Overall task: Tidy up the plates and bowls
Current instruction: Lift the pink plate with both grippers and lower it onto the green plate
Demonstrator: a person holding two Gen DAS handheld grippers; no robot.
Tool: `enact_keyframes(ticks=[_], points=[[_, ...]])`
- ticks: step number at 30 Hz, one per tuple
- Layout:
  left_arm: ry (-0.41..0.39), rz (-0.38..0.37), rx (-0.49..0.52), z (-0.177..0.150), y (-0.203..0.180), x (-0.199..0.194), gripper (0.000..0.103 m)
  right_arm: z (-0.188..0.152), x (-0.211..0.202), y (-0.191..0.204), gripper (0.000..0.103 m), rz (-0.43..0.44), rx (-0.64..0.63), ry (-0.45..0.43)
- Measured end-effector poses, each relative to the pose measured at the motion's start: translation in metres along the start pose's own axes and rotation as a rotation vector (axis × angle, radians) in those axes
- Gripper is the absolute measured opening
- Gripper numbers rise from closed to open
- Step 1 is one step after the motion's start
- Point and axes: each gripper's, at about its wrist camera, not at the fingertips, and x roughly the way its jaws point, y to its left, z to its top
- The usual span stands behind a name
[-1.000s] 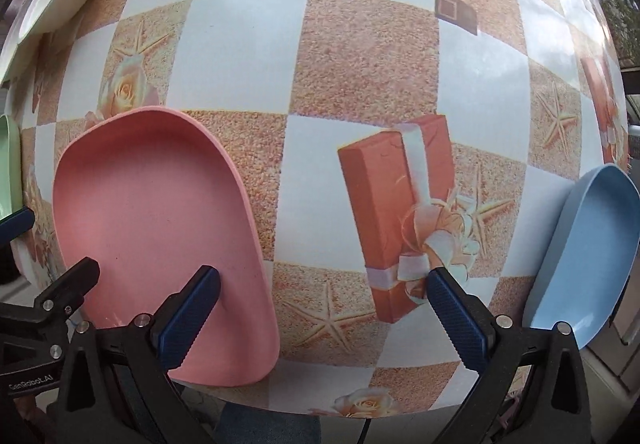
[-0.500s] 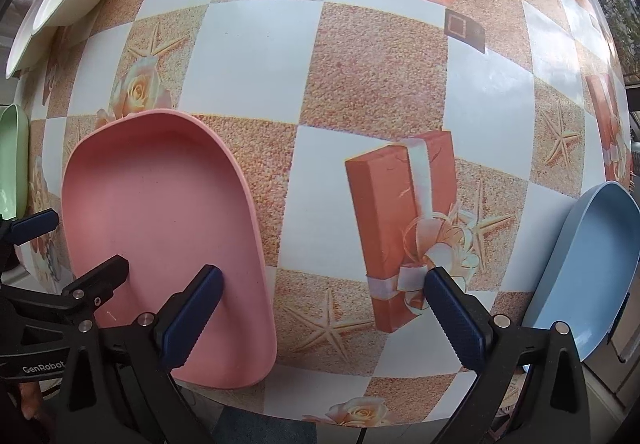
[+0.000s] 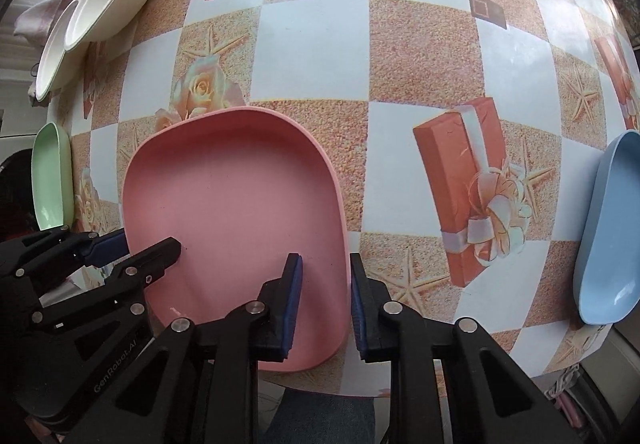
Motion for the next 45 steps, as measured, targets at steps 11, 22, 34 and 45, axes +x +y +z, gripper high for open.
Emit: enact_keyframes(ticks=[11, 22, 34, 45], points=[[-0.038, 0.075, 0.104, -0.010, 0.013, 0.005, 0.025, -0.023, 0.000, 0.025, 0.026, -0.067, 0.007, -0.001], [-0.041, 0.062, 0.122, -0.014, 0.005, 0.000, 0.025, -0.015, -0.002, 0.027, 0.026, -0.095, -0.008, -0.016], [-0.041, 0.067, 0.146, -0.015, 0.004, -0.002, 0.025, -0.012, 0.006, 0.025, 0.026, -0.100, 0.008, 0.007], [-0.076, 0.105, 0.164, -0.028, 0.026, -0.029, 0.025, -0.004, -0.010, 0.052, 0.026, -0.045, 0.004, 0.048]])
